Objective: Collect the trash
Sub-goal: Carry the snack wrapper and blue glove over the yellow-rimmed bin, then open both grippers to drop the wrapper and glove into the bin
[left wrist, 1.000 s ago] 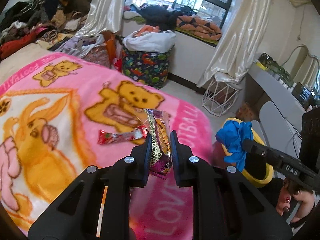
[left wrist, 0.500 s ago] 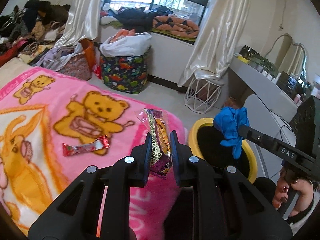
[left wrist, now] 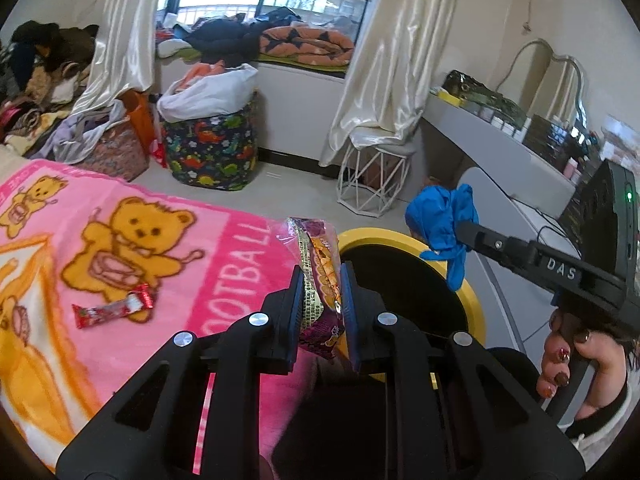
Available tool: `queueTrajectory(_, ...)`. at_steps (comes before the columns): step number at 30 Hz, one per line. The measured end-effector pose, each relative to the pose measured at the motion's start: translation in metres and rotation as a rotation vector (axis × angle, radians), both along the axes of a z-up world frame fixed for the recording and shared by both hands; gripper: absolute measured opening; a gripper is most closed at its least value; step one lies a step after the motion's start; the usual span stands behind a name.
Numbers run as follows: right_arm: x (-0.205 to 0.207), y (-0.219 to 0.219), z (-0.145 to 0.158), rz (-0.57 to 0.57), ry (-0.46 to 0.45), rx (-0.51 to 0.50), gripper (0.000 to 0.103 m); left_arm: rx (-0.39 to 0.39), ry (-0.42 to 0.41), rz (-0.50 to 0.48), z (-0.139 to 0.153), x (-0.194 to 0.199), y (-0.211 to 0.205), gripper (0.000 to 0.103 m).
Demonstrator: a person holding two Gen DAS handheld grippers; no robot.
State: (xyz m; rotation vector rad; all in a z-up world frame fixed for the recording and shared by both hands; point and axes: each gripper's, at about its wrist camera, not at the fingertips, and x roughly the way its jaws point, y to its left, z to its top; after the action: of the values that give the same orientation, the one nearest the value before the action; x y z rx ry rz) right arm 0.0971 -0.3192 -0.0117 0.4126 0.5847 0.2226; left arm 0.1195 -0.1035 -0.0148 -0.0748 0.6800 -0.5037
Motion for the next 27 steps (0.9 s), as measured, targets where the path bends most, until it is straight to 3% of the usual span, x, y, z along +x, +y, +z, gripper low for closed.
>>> queueTrajectory(15, -0.008, -0.057, -0.01, -0.123, 0.022, 0.036, 0.009, 0.036, 0.011, -0.102, -0.013, -0.002, -0.055, 0.013)
queueTrajectory(27, -0.005, -0.076, -0.027, -0.179, 0.079, 0.059, 0.009, 0.064, 0.056, -0.176, -0.034, 0.005, -0.09, 0.013)
